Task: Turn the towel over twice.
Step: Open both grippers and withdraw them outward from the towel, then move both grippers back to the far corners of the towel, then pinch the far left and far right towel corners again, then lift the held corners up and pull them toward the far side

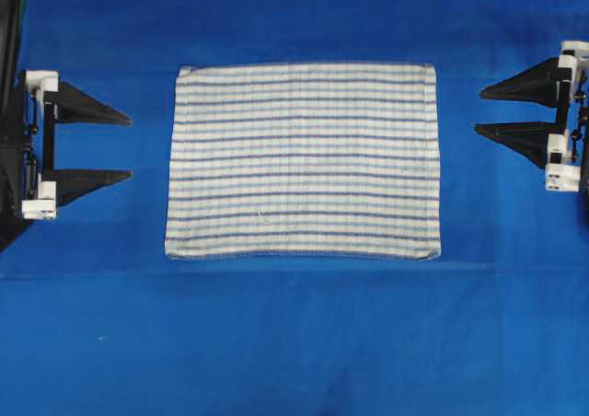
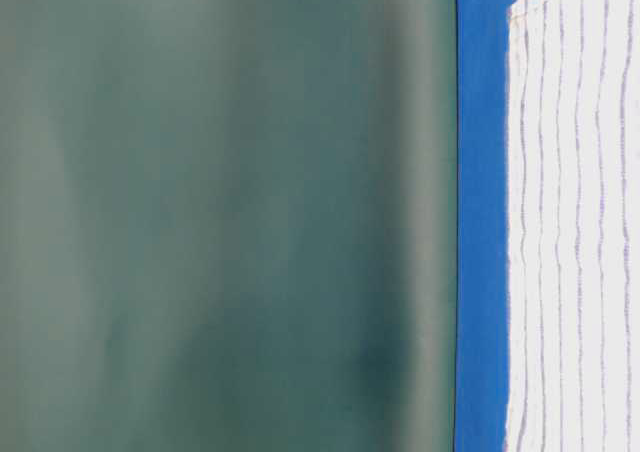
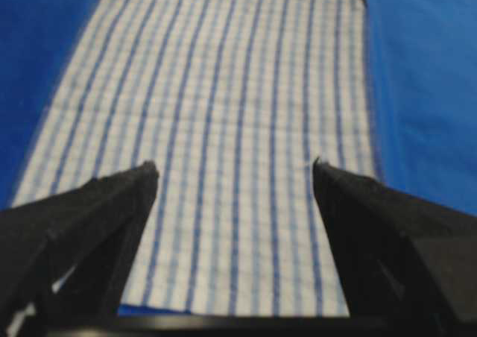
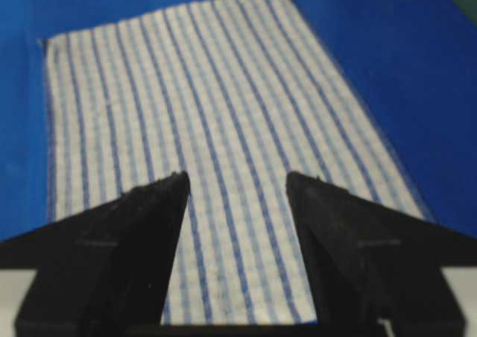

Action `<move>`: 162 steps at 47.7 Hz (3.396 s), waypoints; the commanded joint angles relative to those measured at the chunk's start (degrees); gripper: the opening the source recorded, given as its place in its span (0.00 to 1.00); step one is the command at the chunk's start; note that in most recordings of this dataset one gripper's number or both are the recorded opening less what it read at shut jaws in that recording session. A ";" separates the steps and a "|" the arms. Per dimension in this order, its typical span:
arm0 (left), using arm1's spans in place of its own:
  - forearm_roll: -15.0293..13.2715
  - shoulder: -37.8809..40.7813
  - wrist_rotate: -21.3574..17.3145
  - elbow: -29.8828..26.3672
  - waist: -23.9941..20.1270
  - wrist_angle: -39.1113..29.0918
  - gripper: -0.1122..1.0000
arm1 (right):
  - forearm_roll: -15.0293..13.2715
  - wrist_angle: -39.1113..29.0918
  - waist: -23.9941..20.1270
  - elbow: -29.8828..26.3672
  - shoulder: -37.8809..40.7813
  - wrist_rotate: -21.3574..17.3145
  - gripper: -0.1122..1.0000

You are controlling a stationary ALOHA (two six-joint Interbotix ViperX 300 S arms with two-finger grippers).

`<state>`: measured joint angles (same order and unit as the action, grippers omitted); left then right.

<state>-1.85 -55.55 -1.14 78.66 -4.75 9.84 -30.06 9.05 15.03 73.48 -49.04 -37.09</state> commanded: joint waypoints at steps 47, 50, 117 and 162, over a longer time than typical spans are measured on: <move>0.18 27.60 -0.26 -6.15 -17.23 12.39 0.82 | 0.35 -5.10 13.27 -17.31 36.12 0.62 0.66; 0.18 31.55 -0.35 -7.21 -18.54 13.18 0.82 | -0.09 -5.27 14.33 -18.28 38.76 0.62 0.66; 0.18 57.30 -0.62 -13.54 -26.46 21.18 0.14 | -2.02 -3.96 19.16 -20.30 49.66 0.70 0.16; 0.18 29.44 -12.04 -26.19 -31.82 7.12 0.14 | -5.80 -16.61 28.30 -30.85 22.41 1.76 0.16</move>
<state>-1.76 -23.99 -13.10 54.58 -36.30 17.23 -35.16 -7.03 43.33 44.65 -23.38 -35.51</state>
